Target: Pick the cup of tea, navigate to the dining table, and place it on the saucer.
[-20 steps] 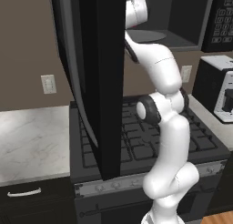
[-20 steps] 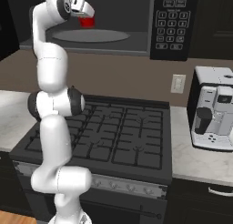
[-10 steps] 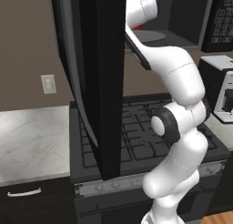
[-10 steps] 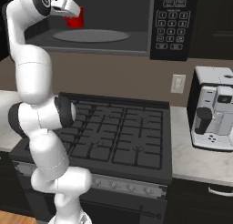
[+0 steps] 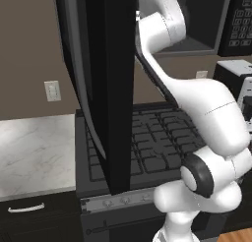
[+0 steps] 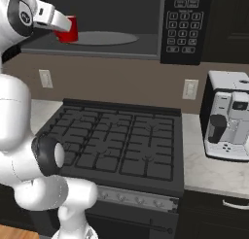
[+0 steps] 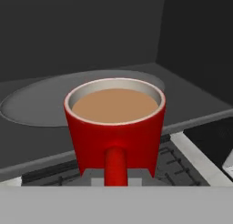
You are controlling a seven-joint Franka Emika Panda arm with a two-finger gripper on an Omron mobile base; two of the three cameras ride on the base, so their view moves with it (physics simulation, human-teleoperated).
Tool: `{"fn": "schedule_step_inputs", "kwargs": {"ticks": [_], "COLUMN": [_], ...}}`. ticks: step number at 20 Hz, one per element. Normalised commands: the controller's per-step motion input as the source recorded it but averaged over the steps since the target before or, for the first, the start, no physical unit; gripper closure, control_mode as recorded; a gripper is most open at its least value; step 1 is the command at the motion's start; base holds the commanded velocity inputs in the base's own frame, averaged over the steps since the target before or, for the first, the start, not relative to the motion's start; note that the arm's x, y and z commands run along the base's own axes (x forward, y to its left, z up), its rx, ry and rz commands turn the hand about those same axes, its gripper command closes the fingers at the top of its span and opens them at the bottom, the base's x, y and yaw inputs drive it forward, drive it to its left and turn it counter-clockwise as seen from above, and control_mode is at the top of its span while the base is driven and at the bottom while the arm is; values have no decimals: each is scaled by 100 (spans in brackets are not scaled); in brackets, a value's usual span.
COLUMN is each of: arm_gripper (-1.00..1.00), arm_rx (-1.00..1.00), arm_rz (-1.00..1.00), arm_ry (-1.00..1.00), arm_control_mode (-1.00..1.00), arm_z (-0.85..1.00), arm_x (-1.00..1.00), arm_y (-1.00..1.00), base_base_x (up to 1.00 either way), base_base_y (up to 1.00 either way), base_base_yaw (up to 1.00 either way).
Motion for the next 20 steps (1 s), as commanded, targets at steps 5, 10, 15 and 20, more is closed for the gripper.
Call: {"fn": "schedule_step_inputs", "kwargs": {"ticks": [5, 10, 15, 20], "arm_gripper": [100, 100, 100, 100], "arm_rx": [1, 6, 7, 5], "arm_rz": [1, 1, 7, 11], "arm_ry": [-13, -2, 0, 1], "arm_control_mode": [-100, -100, -100, -100], "arm_z": [-35, -46, -42, -33], "arm_x": [-100, -100, -100, -96], "arm_y": [-29, -38, -42, -27], "base_base_x": [0, 0, 0, 0], "base_base_y": [0, 0, 0, 0], "base_base_yaw": [0, 0, 0, 0]}}
